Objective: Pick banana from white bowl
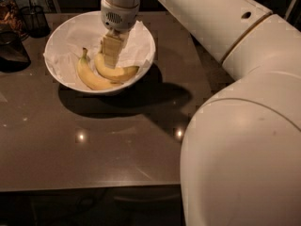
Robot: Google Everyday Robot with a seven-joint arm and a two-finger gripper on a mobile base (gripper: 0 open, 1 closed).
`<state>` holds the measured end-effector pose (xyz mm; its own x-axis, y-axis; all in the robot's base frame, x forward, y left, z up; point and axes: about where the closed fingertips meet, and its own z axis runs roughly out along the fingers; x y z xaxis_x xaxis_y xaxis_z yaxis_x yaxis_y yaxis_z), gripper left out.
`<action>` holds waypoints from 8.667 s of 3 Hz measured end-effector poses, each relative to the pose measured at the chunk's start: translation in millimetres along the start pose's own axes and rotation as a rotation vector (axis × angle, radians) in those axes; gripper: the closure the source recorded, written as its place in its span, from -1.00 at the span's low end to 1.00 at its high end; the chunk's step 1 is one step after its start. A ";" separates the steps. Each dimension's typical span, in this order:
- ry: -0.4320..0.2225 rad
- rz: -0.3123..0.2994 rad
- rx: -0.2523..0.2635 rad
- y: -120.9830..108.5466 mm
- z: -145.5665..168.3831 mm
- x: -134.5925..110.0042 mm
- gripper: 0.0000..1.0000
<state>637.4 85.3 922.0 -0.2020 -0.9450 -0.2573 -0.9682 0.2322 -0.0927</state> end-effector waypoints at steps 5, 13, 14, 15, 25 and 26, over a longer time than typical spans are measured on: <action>0.045 -0.030 -0.029 -8.4 41.1 -23.9 0.00; 0.009 -0.017 -0.081 13.5 51.0 -3.3 0.16; 0.008 -0.024 -0.081 20.4 46.2 -0.1 0.16; 0.008 -0.024 -0.081 20.4 46.0 -0.1 -0.08; 0.036 0.309 -0.150 -4.3 67.1 -3.0 0.24; 0.033 0.314 -0.157 -3.8 66.6 -1.7 0.20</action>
Offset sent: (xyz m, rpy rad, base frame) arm -0.0045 0.0085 -0.0157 -0.0452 0.0376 0.0239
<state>651.3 101.3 858.7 -0.4954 -0.8407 -0.2185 -0.8686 0.4765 0.1361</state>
